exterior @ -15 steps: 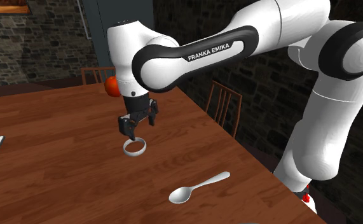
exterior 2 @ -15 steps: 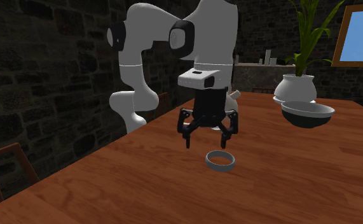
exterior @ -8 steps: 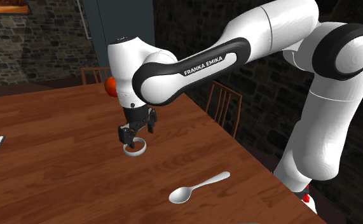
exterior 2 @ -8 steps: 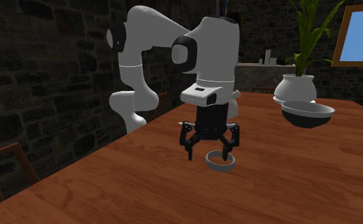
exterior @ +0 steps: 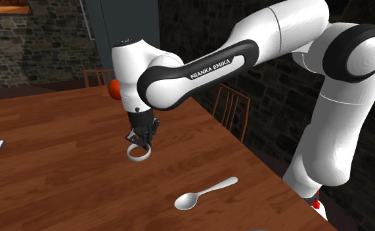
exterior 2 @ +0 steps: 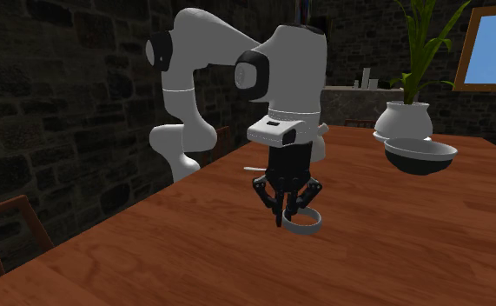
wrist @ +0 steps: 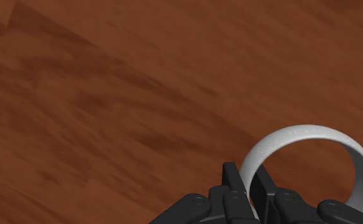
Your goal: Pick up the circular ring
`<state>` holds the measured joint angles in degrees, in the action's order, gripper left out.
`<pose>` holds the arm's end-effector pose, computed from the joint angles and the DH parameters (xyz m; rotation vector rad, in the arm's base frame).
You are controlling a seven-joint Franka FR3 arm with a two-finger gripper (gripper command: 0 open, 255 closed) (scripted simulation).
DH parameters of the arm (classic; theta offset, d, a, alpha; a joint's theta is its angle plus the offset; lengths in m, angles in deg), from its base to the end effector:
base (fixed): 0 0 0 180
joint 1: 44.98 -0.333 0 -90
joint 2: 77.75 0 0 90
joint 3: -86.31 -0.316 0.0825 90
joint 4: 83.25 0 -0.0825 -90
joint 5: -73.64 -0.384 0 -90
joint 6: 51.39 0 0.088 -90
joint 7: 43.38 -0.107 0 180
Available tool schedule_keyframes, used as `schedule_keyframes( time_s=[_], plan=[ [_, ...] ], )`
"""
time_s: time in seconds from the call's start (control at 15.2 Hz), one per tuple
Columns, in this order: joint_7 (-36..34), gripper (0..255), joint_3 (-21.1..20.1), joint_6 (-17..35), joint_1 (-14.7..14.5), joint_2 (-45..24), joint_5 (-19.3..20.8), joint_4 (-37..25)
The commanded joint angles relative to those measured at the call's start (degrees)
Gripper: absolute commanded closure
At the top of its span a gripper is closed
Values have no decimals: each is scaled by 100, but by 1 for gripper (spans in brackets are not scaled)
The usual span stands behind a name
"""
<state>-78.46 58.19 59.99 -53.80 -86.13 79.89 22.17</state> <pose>0.4856 0.3423 0.4532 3.0996 0.1084 -0.0004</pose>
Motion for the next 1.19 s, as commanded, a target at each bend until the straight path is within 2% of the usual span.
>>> schedule_keyframes(
  time_s=[0.0,0.2,1.12],
  plan=[
    [-1,255,3,-5,2,-4,3,5],
    [-1,255,5,-2,3,-12,6,2],
    [96,255,-19,-1038,1,138,-96,-906]
  ],
)
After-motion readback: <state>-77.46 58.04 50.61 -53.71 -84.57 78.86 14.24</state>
